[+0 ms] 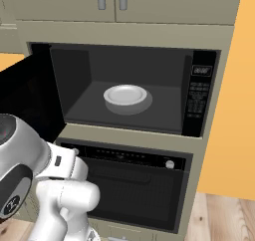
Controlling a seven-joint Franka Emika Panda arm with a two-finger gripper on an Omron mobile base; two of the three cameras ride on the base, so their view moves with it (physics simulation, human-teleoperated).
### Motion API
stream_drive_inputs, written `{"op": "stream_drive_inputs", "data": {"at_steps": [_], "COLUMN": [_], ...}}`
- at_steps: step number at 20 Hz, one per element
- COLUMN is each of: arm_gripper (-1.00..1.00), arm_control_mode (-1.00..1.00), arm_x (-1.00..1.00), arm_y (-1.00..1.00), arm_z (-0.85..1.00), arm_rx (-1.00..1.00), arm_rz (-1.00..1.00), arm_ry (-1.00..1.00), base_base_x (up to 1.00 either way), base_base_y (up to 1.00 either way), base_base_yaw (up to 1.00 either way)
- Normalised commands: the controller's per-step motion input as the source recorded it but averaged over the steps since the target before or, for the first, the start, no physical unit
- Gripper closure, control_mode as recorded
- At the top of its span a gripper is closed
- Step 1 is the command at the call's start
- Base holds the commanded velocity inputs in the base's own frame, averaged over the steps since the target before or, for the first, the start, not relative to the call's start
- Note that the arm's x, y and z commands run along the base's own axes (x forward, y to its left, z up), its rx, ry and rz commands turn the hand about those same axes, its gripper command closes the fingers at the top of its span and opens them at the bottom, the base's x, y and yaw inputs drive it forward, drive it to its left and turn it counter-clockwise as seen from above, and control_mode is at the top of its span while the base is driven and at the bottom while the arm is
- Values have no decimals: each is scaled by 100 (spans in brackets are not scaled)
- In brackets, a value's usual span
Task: Pick the mushroom from the counter and place it in the microwave. Then turn on the microwave.
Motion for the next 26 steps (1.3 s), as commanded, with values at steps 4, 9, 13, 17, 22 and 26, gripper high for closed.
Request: {"op": "stream_drive_inputs", "data": {"at_steps": [4, 9, 13, 17, 22, 26], "arm_gripper": [-100, -100, -100, -100, -100, -100], "arm_control_mode": [-100, -100, -100, -100, -100, -100], "arm_x": [10, 18, 25, 25, 26, 29], "arm_y": [-21, -13, -14, -19, -9, 0], "arm_z": [-11, -14, -14, -14, -18, -20], "arm_rx": [0, 0, 0, 0, 0, 0], "arm_rz": [4, 1, 0, 0, 0, 0], "arm_ry": [-6, -4, 0, 0, 0, 0], "base_base_x": [0, 0, 0, 0, 0, 0], "base_base_y": [0, 0, 0, 0, 0, 0], "base_base_yaw": [0, 0, 0, 0, 0, 0]}}
